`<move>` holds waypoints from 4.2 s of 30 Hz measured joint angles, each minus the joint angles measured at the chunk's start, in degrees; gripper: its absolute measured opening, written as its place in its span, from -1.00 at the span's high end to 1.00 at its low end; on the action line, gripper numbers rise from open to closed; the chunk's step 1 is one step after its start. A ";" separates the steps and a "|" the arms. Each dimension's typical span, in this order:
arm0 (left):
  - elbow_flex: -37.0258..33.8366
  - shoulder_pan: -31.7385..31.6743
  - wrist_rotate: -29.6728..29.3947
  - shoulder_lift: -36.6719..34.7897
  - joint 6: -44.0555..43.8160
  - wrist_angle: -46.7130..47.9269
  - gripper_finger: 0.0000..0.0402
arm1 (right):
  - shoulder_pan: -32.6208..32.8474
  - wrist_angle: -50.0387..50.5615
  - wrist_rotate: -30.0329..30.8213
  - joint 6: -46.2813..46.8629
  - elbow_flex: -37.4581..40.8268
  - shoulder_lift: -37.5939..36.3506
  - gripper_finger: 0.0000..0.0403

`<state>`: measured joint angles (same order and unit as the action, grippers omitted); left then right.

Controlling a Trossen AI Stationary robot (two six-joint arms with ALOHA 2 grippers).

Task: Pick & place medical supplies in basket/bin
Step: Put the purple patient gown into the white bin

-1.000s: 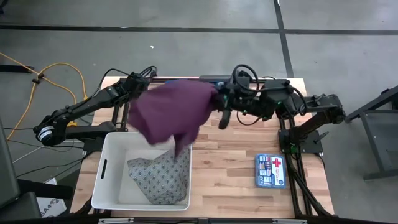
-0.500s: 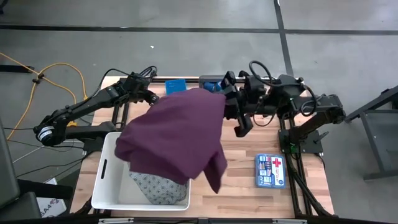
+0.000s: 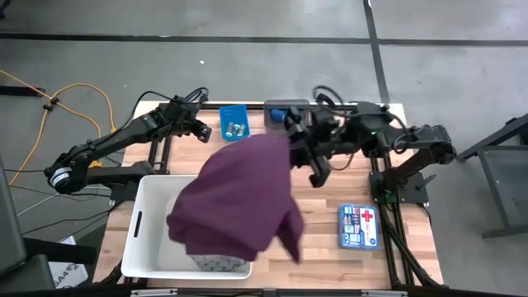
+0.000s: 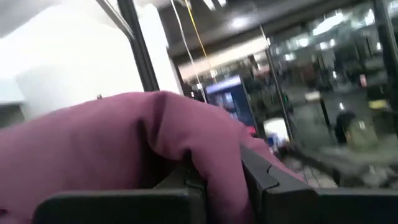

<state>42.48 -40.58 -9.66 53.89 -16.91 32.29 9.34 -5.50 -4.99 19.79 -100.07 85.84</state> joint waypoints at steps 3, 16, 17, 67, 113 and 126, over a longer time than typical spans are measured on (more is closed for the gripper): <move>0.00 0.00 -0.01 0.00 0.00 -0.02 0.32 | 0.02 0.67 0.67 0.13 -0.04 1.91 0.81; 0.00 0.00 0.01 0.00 0.00 -0.02 0.32 | -1.05 2.18 -2.50 4.56 0.11 10.09 0.81; 0.00 0.00 0.01 -0.01 0.00 -0.03 0.32 | -1.21 2.24 -2.04 4.53 0.09 10.56 0.81; 0.00 0.00 0.00 0.00 0.00 -0.04 0.32 | -2.43 5.32 -4.52 3.97 0.07 19.37 0.81; 0.00 -0.01 0.01 -0.01 0.00 -0.11 0.32 | -1.84 4.80 -3.73 1.69 0.07 21.66 0.81; 0.00 -0.02 0.01 -0.02 0.00 -0.43 0.32 | -1.20 -2.53 -16.12 4.20 -0.13 27.74 0.81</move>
<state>42.48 -40.59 -9.65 53.87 -16.91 31.87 8.14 -8.03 -21.12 23.98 -100.20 113.58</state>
